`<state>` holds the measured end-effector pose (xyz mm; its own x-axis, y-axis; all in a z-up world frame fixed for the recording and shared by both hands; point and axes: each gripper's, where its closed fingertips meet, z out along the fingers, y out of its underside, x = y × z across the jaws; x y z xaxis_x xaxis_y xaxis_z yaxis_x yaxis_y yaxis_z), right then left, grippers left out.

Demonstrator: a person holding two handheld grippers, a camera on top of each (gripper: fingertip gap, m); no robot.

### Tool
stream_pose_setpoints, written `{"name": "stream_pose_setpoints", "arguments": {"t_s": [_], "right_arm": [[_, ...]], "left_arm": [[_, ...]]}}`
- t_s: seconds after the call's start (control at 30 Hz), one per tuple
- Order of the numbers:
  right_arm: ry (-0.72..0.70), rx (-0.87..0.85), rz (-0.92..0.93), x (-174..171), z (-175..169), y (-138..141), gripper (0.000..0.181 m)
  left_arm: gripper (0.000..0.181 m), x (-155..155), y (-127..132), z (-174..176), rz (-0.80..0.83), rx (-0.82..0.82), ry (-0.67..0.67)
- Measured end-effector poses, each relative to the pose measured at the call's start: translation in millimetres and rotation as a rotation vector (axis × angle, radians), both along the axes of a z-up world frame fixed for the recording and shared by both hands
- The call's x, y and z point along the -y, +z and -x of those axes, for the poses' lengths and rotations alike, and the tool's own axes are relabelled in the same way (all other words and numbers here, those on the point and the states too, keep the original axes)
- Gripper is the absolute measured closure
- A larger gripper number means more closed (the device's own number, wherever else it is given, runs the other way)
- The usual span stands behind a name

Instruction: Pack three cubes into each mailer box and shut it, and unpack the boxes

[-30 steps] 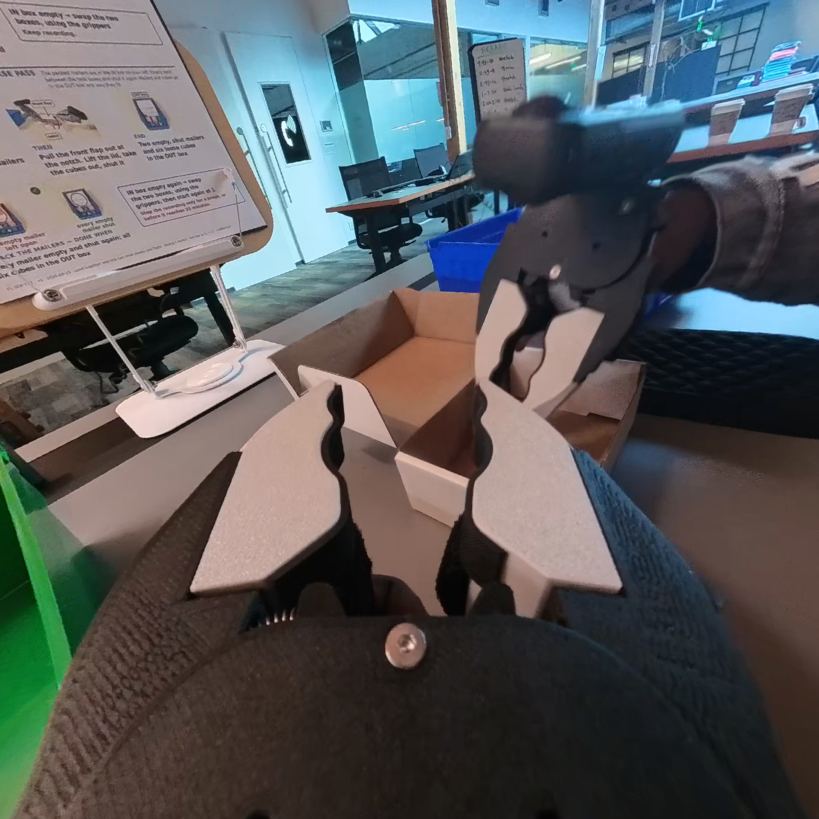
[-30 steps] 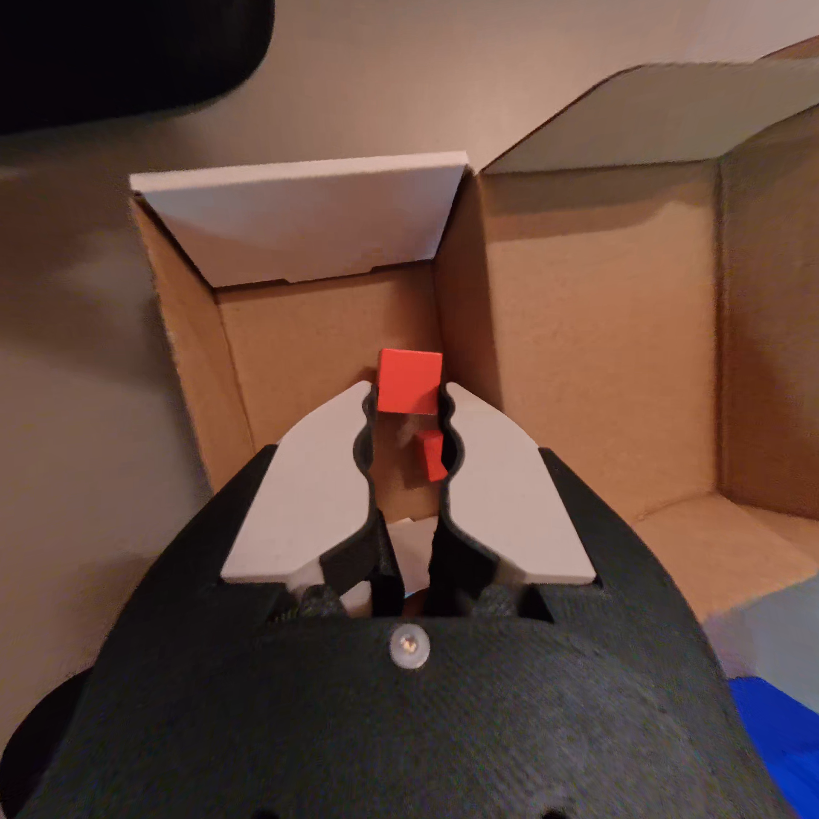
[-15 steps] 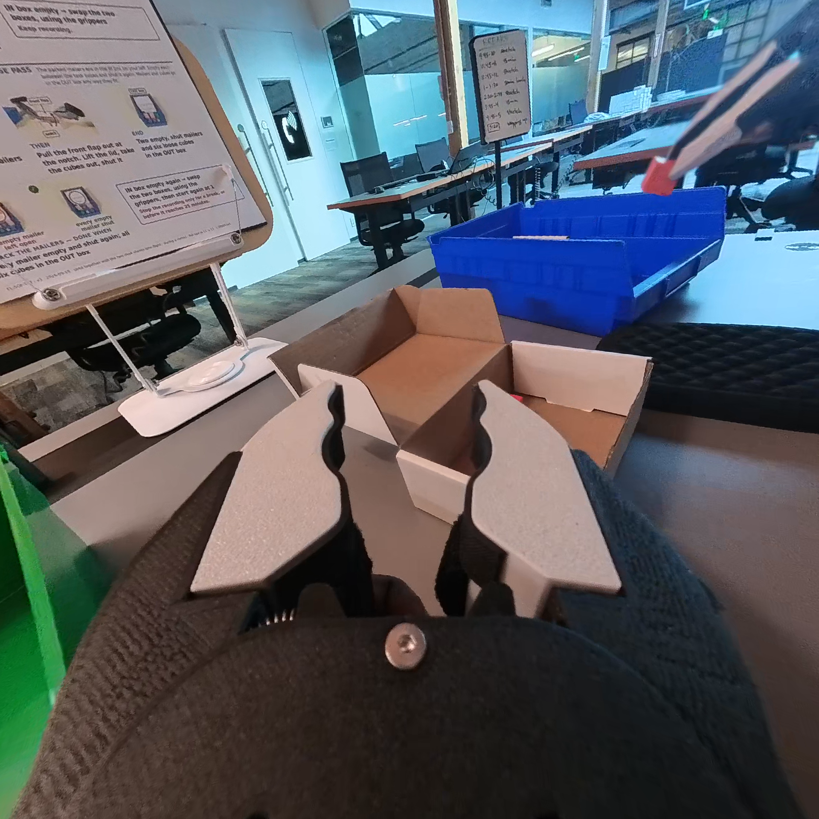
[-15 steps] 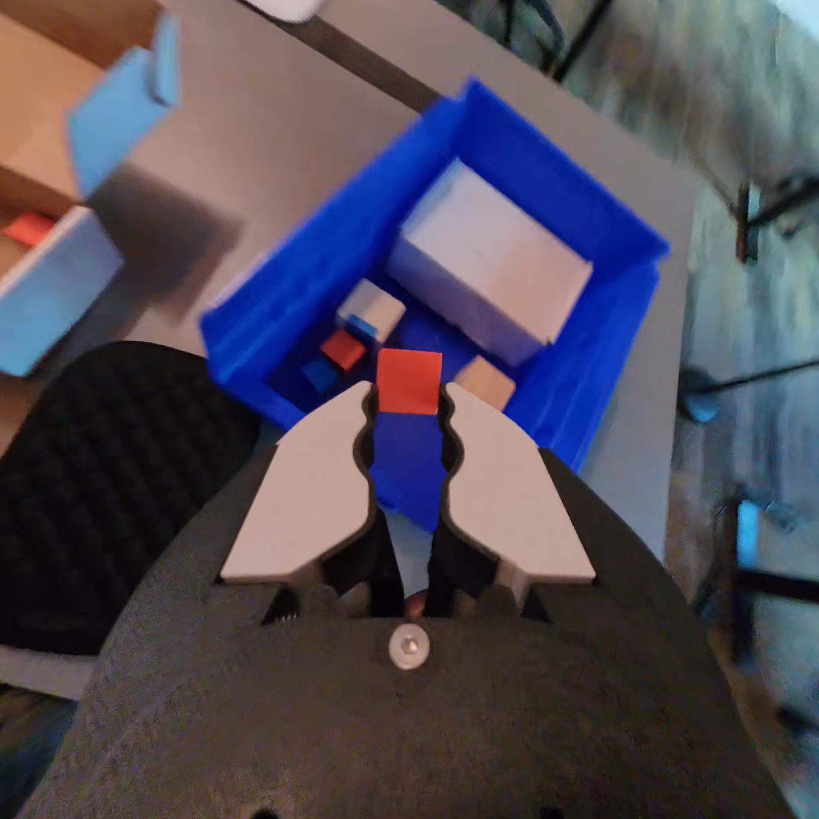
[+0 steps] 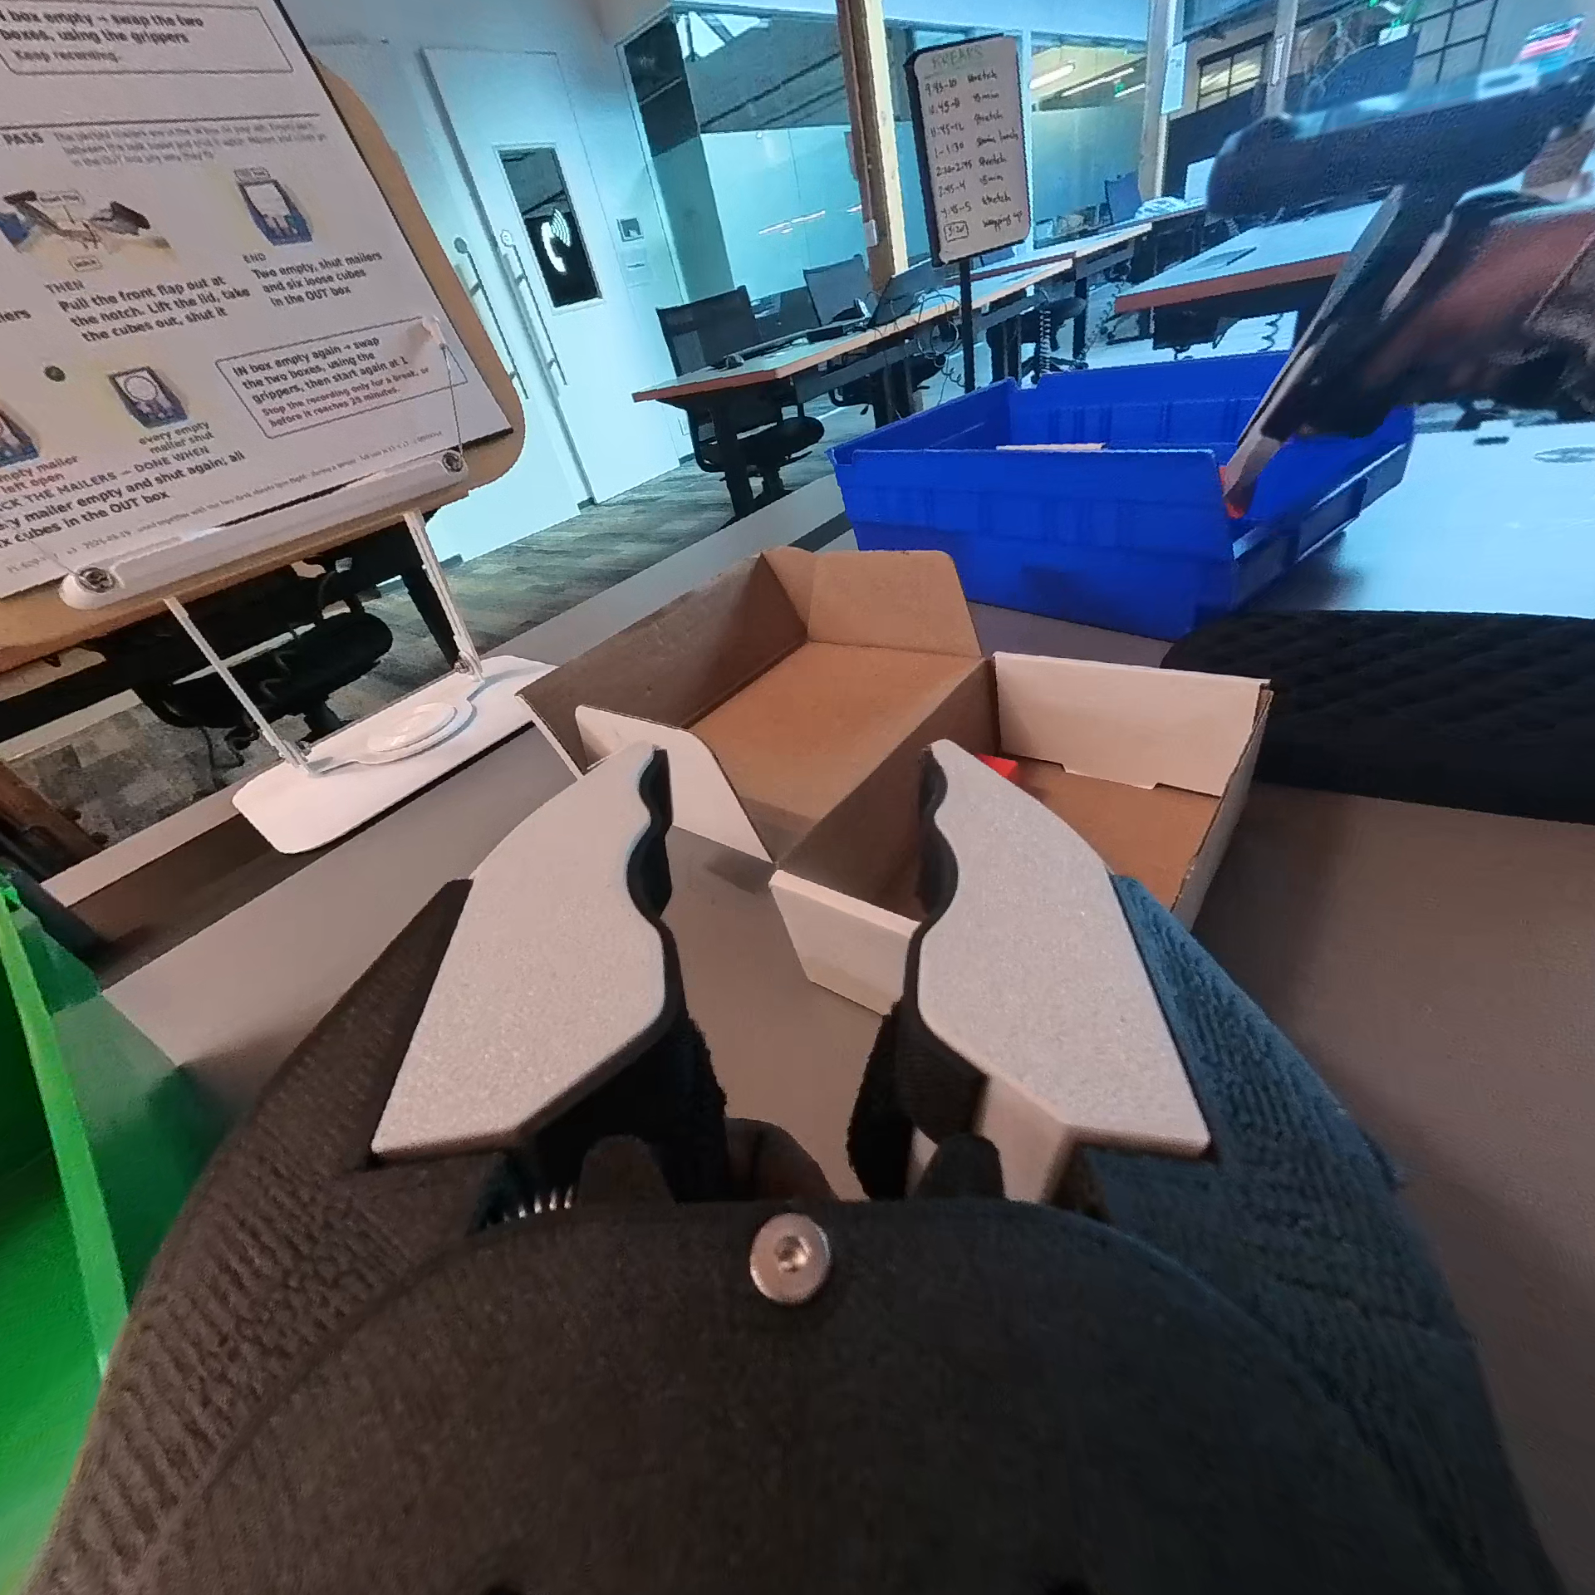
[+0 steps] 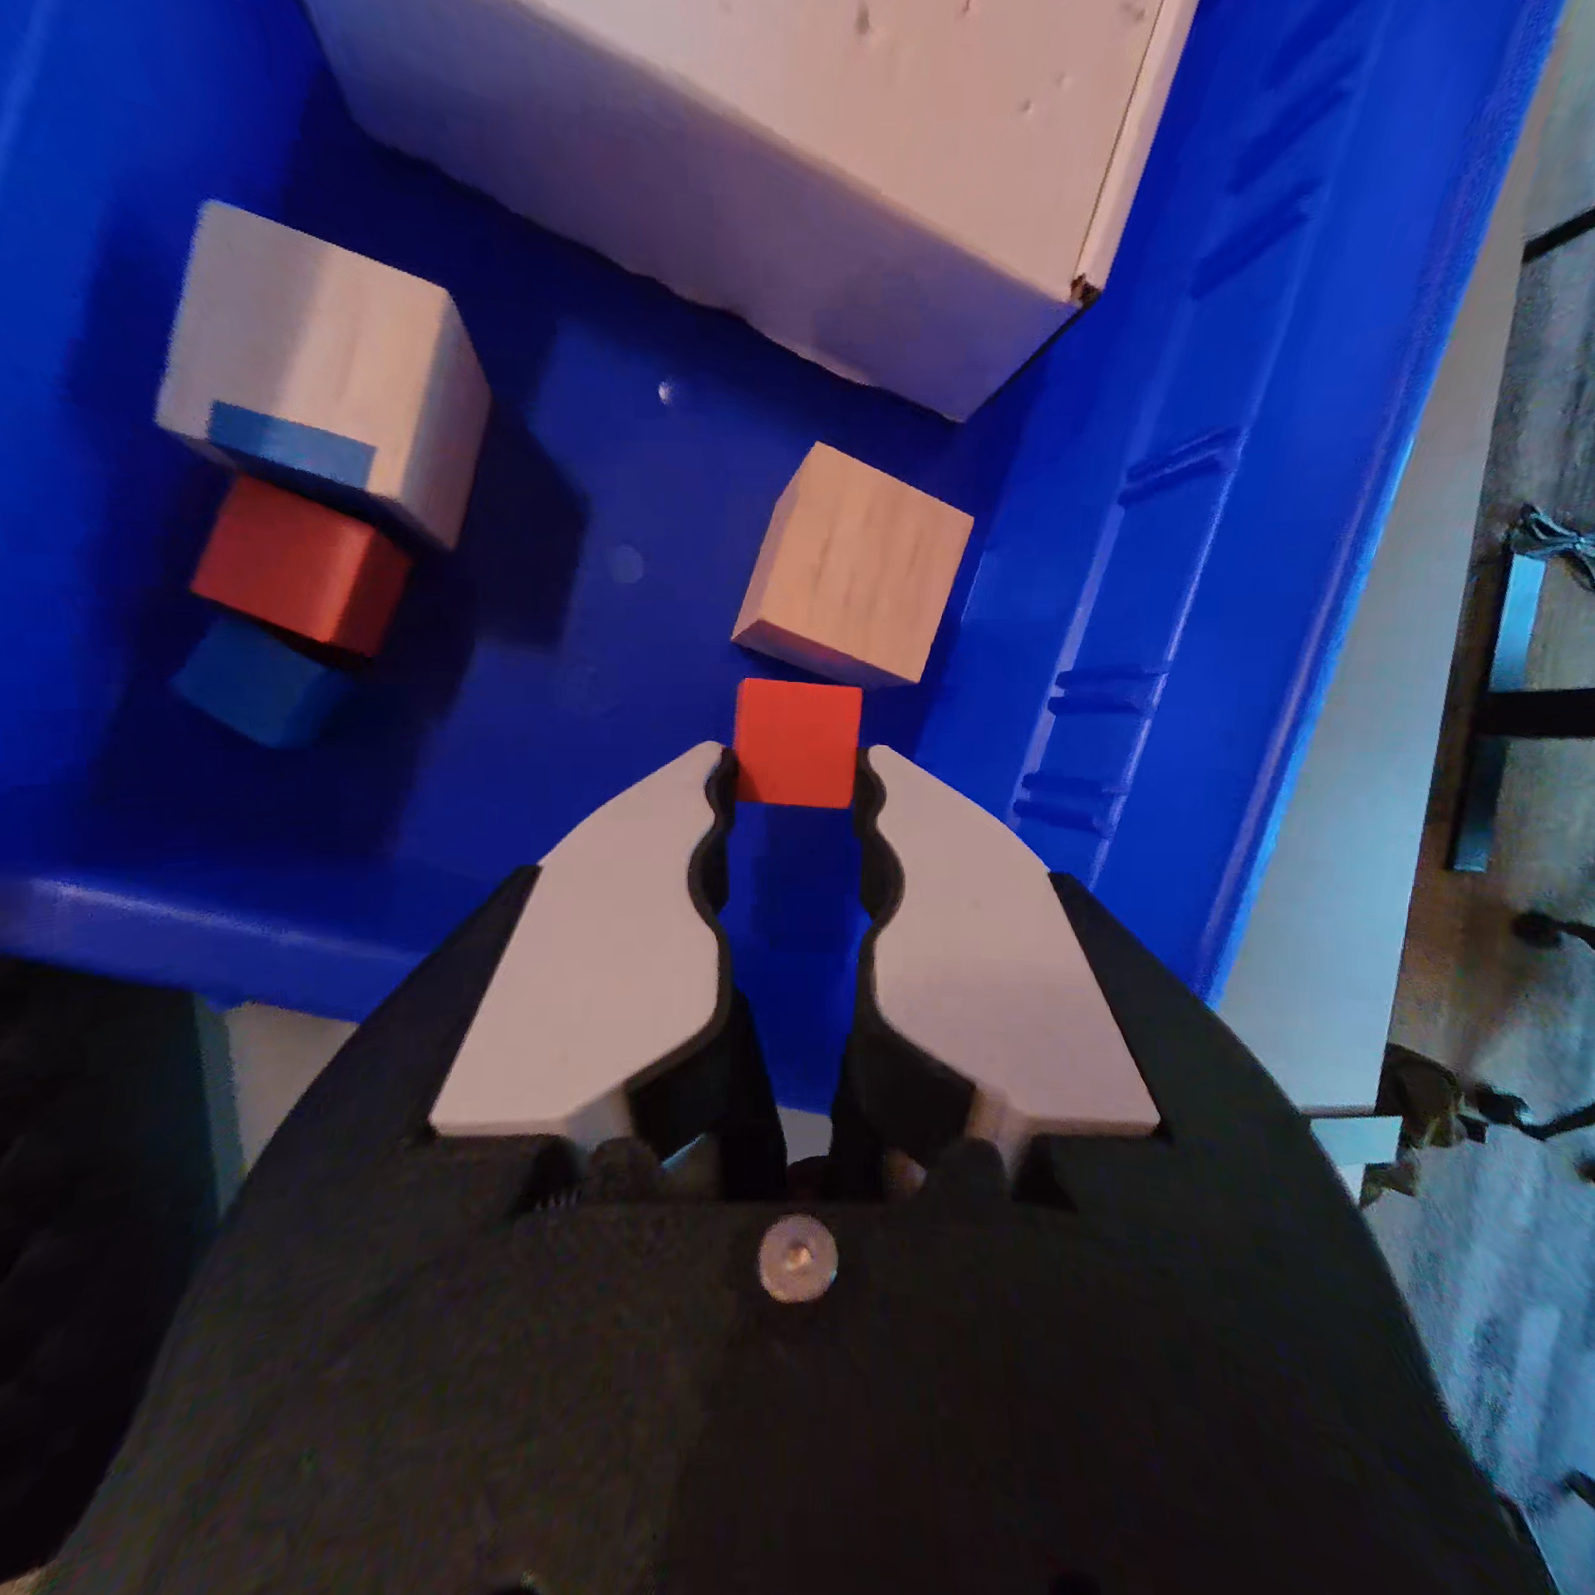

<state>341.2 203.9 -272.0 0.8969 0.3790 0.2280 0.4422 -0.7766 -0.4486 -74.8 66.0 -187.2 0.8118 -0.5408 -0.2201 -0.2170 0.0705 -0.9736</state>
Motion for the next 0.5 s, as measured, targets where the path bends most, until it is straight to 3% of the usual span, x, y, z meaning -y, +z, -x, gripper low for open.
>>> {"name": "stream_pose_setpoints", "arguments": {"t_s": [0.03,0.37,0.5], "right_arm": [[-0.014,0.012,0.004,-2,-2,-2,0.154],[-0.024,-0.002,0.055,-6,0,-19,0.151],[-0.010,-0.068,-0.023,-4,5,-1,0.146]], "left_arm": [[0.126,0,0,0,-0.001,-0.002,-0.002],[0.126,0,0,0,-0.001,-0.006,-0.001],[0.126,0,-1,0,0.000,-0.004,-0.001]]}}
